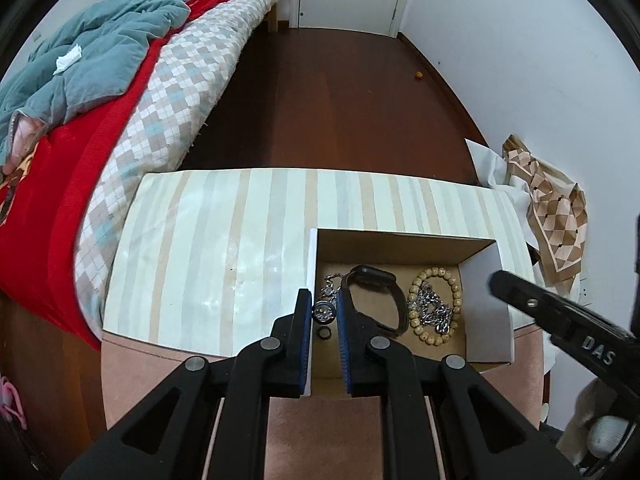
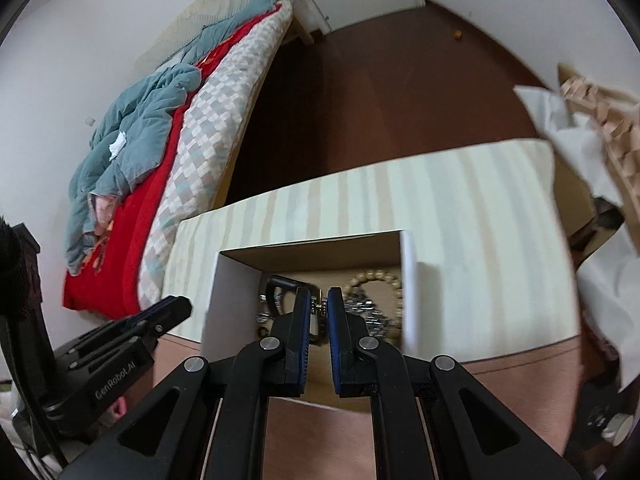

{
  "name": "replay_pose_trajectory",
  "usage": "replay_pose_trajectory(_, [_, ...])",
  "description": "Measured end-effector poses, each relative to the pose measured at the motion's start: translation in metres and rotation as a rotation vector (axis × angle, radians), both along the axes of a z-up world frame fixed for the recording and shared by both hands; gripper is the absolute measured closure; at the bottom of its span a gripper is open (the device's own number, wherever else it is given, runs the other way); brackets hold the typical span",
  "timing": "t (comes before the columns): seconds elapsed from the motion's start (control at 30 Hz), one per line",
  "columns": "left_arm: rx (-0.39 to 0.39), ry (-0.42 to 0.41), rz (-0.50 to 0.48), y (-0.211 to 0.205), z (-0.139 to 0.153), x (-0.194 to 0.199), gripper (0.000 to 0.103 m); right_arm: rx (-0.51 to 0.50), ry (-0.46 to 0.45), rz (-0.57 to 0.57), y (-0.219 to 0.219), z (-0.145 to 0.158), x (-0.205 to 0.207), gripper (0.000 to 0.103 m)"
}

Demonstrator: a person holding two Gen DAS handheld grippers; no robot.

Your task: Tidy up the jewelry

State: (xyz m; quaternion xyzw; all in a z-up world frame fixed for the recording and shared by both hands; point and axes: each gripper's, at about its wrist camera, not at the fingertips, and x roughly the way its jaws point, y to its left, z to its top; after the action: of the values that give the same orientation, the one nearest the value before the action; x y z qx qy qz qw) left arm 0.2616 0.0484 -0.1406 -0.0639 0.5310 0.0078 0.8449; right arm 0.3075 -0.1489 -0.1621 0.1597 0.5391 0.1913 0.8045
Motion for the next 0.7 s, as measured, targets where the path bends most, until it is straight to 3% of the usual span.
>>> replay_pose_trajectory(0.2, [-0.009,0.013,0.006,0.001,0.002,0.007,0.089,0.069,0.071,0.024,0.017,-0.016,0.016,0.092])
replay_pose_trajectory(0.27, [0.004,0.003,0.012,0.001,0.005,0.008,0.085,0.069,0.068,0.013,0.017,-0.017,0.018,0.081])
replay_pose_trajectory(0.3, [0.010,-0.004,0.016,0.003,0.007,0.007,0.076,0.063,0.065,0.003,0.017,-0.016,0.018,0.065])
replay_pose_trajectory(0.33, [0.013,-0.012,0.022,0.004,0.009,0.006,0.069,0.062,0.060,-0.005,0.015,-0.015,0.017,0.057])
replay_pose_trajectory(0.4, [0.027,-0.036,0.040,0.009,0.014,0.002,0.039,0.073,0.052,-0.009,0.012,-0.011,0.014,0.056])
replay_pose_trajectory(0.5, [0.059,-0.061,0.061,0.013,0.020,-0.005,0.034,0.019,0.016,-0.032,0.005,-0.002,0.006,0.055])
replay_pose_trajectory(0.6, [0.070,-0.072,0.078,0.016,0.022,-0.015,0.025,-0.089,-0.022,-0.060,0.000,0.008,-0.007,0.039])
replay_pose_trajectory(0.7, [0.085,-0.076,0.093,0.017,0.022,-0.027,0.013,-0.249,-0.066,-0.071,-0.001,0.018,-0.025,0.015])
